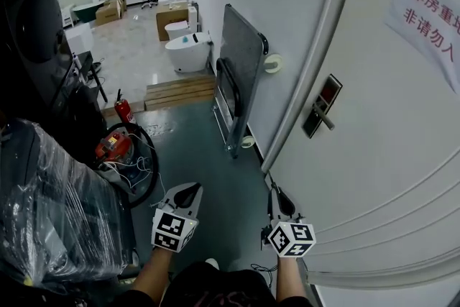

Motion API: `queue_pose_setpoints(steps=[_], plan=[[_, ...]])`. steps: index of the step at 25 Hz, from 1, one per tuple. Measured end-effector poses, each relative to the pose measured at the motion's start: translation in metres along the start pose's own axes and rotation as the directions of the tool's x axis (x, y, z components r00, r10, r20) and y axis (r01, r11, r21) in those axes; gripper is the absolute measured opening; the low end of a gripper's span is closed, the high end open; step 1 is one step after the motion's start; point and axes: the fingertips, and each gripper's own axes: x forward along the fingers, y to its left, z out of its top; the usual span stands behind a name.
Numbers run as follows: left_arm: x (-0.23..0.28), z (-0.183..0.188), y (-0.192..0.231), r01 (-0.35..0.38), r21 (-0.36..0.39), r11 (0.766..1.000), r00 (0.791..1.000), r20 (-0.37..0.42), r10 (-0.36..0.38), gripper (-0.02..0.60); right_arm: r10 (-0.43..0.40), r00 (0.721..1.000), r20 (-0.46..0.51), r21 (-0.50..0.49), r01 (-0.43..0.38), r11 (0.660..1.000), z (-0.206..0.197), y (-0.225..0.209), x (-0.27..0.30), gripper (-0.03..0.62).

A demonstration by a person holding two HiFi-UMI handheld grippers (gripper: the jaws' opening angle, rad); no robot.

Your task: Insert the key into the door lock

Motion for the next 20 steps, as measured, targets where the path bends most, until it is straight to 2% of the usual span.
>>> queue_pose_setpoints(steps=[10, 20], plan=[[0.052, 0.004, 0.002, 0.106, 0.04, 0.994, 0.994, -0.018, -0.106, 0.012, -0.079, 0.996, 0.03, 0.037, 0.078, 0.996, 0.006, -0.028, 0.023, 0.08], [0.103, 0.009, 0.016, 0.143, 0.047, 0.989, 0.99, -0.018, -0.142, 0.012, -0.112, 0.992, 0.054, 0.038, 0.11, 0.993, 0.019, -0.053, 0.066, 0.079]])
